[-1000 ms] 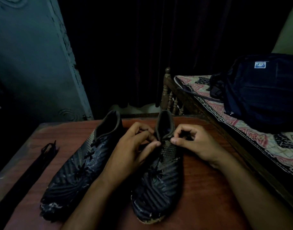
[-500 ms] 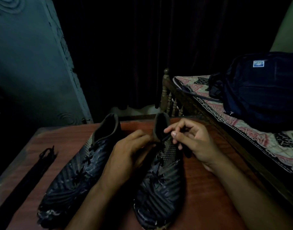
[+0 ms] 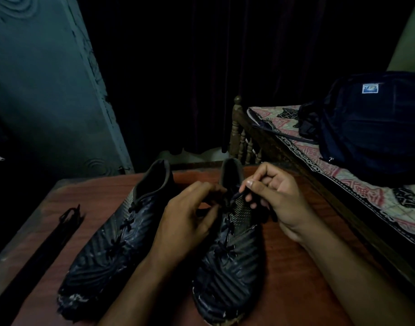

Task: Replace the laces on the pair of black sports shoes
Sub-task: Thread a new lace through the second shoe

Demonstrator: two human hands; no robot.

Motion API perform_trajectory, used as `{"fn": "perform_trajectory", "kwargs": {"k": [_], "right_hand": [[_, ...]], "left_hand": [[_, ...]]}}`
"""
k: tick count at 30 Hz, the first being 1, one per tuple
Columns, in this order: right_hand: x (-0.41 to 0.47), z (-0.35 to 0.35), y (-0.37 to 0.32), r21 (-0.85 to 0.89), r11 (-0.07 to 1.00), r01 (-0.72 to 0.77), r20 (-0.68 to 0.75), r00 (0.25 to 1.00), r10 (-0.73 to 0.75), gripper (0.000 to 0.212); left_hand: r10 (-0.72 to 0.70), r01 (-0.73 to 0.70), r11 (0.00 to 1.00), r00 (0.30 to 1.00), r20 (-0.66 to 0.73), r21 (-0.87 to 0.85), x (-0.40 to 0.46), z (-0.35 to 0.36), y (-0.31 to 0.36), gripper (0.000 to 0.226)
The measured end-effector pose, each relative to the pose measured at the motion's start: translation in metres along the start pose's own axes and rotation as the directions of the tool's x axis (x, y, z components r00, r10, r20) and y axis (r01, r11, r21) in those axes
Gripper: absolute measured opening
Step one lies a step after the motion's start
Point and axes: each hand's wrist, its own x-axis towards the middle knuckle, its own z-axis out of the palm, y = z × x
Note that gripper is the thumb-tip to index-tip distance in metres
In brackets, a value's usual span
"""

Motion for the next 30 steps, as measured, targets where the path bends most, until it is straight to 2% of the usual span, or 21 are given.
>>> {"fn": "perform_trajectory", "kwargs": {"k": [3, 8, 9, 12, 13, 18, 21, 26, 30], "right_hand": [[0.0, 0.002, -0.001, 0.107, 0.994, -0.009, -0.066, 0.998, 0.016, 0.018], [0.0, 0.008, -0.004, 0.083, 0.996, 0.025, -0.144, 0.989, -0.013, 0.021], [-0.001, 0.008, -0.006, 0.043, 0.999, 0.033, -0.152, 0.988, -0.026, 0.02], [-0.004, 0.005, -0.011, -0.263, 0.965, 0.015, -0.154, 0.986, -0.057, 0.02], [-0.004, 0.006, -0.015, -0.296, 0.955, -0.003, -0.165, 0.985, -0.048, 0.022], [0.008, 0.031, -0.055, -0.065, 0.995, -0.077, -0.208, 0.976, 0.062, 0.031], [0.026, 0.05, -0.079, -0.022, 0.999, -0.048, -0.206, 0.978, 0.042, 0.036], [0.052, 0.069, -0.105, 0.161, 0.986, -0.041, -0.247, 0.966, 0.081, 0.033], [0.064, 0.071, -0.11, 0.296, 0.954, 0.034, -0.311, 0.948, 0.063, 0.032]], "left_hand": [[0.002, -0.002, 1.0, 1.0, 0.017, 0.029, -0.001, 0.002, -0.006, 0.034], [-0.078, 0.074, 0.996, 0.994, 0.073, 0.049, -0.002, 0.004, -0.01, 0.033], [-0.074, 0.069, 0.996, 0.994, 0.083, 0.057, -0.002, 0.005, -0.012, 0.033], [-0.072, 0.066, 0.996, 0.992, 0.101, 0.068, -0.003, 0.006, -0.016, 0.032], [-0.082, 0.076, 0.995, 0.992, 0.099, 0.061, -0.003, 0.005, -0.016, 0.033], [-0.095, 0.089, 0.995, 0.989, 0.115, 0.051, -0.003, 0.007, -0.019, 0.032], [-0.093, 0.089, 0.995, 0.989, 0.115, 0.039, -0.003, 0.007, -0.022, 0.031], [-0.085, 0.087, 0.996, 0.992, 0.098, -0.012, -0.004, 0.006, -0.023, 0.03], [-0.087, 0.091, 0.995, 0.992, 0.096, -0.033, -0.002, 0.007, -0.026, 0.03]]}}
